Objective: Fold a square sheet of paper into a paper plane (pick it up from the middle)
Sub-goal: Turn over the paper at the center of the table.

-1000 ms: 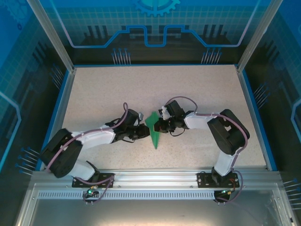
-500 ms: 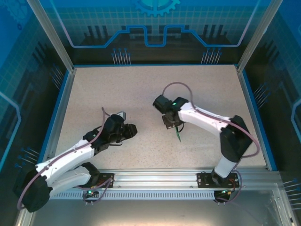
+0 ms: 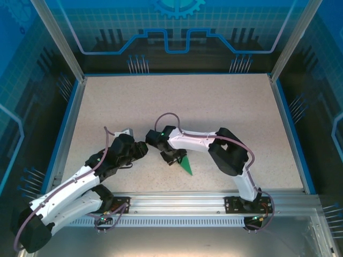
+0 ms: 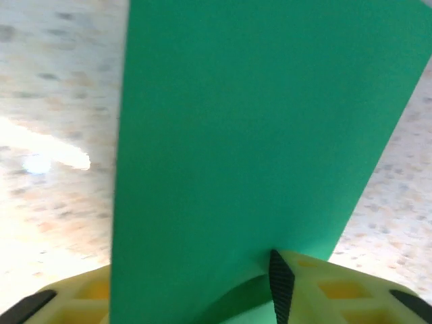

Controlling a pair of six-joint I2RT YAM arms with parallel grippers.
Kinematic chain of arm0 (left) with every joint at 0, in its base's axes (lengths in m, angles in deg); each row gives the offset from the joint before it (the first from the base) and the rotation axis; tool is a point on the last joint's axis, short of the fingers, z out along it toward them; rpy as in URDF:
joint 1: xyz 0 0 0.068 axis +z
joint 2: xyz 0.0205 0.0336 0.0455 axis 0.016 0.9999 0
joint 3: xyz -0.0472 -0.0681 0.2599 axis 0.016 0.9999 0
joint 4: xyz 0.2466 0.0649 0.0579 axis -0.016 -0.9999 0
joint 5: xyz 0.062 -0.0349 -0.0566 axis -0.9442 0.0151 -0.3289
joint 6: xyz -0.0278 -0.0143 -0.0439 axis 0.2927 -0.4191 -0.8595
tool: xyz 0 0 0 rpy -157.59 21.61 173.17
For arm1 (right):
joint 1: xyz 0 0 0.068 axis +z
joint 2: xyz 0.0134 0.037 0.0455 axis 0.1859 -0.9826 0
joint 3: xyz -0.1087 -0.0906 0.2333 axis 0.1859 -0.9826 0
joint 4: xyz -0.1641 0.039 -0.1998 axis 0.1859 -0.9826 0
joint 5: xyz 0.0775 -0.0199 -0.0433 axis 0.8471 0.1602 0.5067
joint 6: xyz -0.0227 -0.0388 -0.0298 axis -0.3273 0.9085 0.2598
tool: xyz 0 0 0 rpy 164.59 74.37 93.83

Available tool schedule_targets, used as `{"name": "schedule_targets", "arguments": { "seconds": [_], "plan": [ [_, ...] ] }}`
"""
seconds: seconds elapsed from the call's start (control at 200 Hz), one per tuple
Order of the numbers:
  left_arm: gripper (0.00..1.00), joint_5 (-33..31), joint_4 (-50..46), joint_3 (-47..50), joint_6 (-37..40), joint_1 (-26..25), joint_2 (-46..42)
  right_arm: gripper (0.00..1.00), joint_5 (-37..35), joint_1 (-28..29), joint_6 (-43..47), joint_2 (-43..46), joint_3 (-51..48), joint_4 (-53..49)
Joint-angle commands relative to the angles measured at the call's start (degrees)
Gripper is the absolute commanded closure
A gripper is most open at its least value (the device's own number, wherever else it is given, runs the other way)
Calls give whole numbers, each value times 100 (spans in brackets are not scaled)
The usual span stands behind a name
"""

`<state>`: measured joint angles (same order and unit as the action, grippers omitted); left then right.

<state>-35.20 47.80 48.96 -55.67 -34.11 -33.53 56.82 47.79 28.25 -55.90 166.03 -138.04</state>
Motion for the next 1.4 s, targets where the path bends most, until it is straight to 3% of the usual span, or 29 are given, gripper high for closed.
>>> {"name": "schedule_targets", "arguments": {
  "seconds": [0.0,0.04,0.135,0.245,0.3,0.385,0.47,0.68,0.985,1.395],
  "plan": [
    [64,-54,-155,31,14,30,-63,46,918,-81,119,1196,-629,817],
    [62,21,-97,55,31,23,-46,40,1177,-178,137,1678,-1025,1171],
    [61,276,86,99,60,29,75,37,2040,-597,180,2591,-1870,1957],
    [59,768,397,104,184,30,347,33,2534,-1045,227,3251,-2512,2260],
    [59,1022,530,85,229,30,542,38,2715,-1264,256,3449,-2760,2340],
    [59,1417,743,49,217,20,861,56,3119,-1611,218,3620,-3194,2707],
    [57,1635,861,44,166,-12,1129,71,3437,-1784,222,3545,-3416,2958],
    [57,1737,889,-139,106,-328,1775,85,3724,-1826,272,2913,-3425,3188],
    [57,1668,989,-368,19,-768,2396,87,3753,-1902,364,2572,-3486,3256],
    [55,1722,1231,-437,-69,-955,2813,89,3564,-2206,367,1956,-3600,3517]
  ]
}}
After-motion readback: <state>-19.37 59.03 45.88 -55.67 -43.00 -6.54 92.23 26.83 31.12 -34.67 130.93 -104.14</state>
